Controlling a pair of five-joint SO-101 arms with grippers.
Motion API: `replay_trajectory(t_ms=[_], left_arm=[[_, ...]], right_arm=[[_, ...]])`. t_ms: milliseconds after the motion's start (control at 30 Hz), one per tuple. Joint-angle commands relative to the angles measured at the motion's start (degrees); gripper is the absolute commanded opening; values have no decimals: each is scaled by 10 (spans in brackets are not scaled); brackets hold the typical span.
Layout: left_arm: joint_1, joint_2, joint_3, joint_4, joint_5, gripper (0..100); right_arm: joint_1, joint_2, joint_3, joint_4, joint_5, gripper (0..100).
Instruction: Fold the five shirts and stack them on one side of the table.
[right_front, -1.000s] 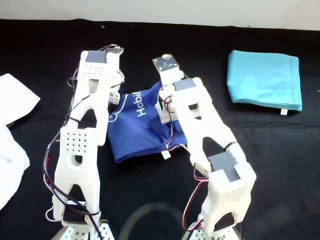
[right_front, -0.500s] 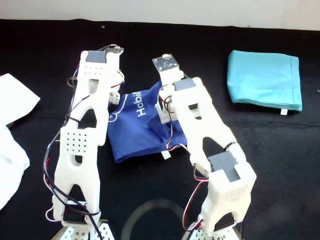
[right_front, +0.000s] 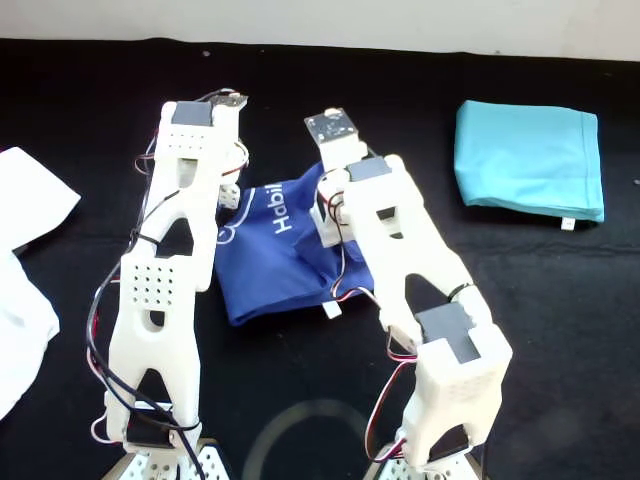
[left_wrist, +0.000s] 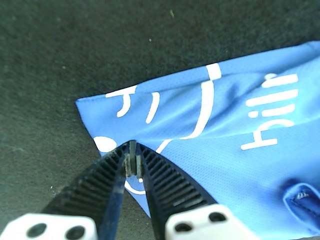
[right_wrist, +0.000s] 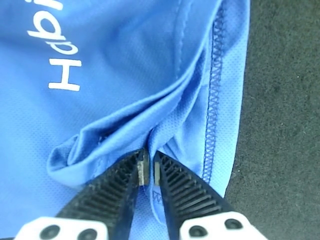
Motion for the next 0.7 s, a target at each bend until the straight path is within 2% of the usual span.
replay_trajectory(t_ms=[0,300,467,667], left_arm=[[-4,-11,-21,0,1,9],[-6,-11,-21,1,1,9],[-3,-11,-21,-1,1,9],[-3,-11,-21,-1,1,9]], right_arm=[[-1,-3,-22,-7,-2,23],[80,-4,-70,-3,70,22],[84,-2,-68,-24,100,22],[85,29,-71,-65,103,24]])
